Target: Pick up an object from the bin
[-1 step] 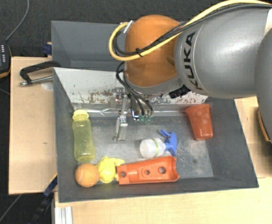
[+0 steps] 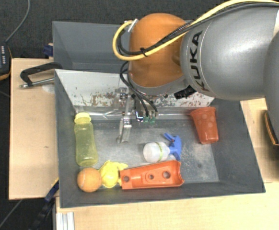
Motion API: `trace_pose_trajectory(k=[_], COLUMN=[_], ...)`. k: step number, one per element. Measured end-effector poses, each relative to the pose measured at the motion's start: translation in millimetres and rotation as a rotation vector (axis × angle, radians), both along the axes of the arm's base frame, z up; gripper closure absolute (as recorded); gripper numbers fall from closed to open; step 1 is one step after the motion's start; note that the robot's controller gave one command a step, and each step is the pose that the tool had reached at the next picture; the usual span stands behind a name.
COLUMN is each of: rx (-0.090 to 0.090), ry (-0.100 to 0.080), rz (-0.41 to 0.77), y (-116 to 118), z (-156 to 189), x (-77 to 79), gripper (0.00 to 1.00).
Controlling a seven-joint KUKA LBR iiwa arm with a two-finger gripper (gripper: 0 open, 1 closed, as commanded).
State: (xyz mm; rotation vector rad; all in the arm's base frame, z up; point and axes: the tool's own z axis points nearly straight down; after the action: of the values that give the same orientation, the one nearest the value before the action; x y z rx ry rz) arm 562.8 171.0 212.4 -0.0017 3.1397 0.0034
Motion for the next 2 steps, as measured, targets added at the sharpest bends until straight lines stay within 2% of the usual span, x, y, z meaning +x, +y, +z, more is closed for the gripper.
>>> trace_pose_trajectory(k=[1, 2], rx=[0.0, 0.0], ry=[0.003, -0.002], rz=[0.025, 0.072], y=[-54.9, -82.5], z=[-0.8, -34.6], x=[-1.2, -9.1], gripper=[0.0, 0.0])
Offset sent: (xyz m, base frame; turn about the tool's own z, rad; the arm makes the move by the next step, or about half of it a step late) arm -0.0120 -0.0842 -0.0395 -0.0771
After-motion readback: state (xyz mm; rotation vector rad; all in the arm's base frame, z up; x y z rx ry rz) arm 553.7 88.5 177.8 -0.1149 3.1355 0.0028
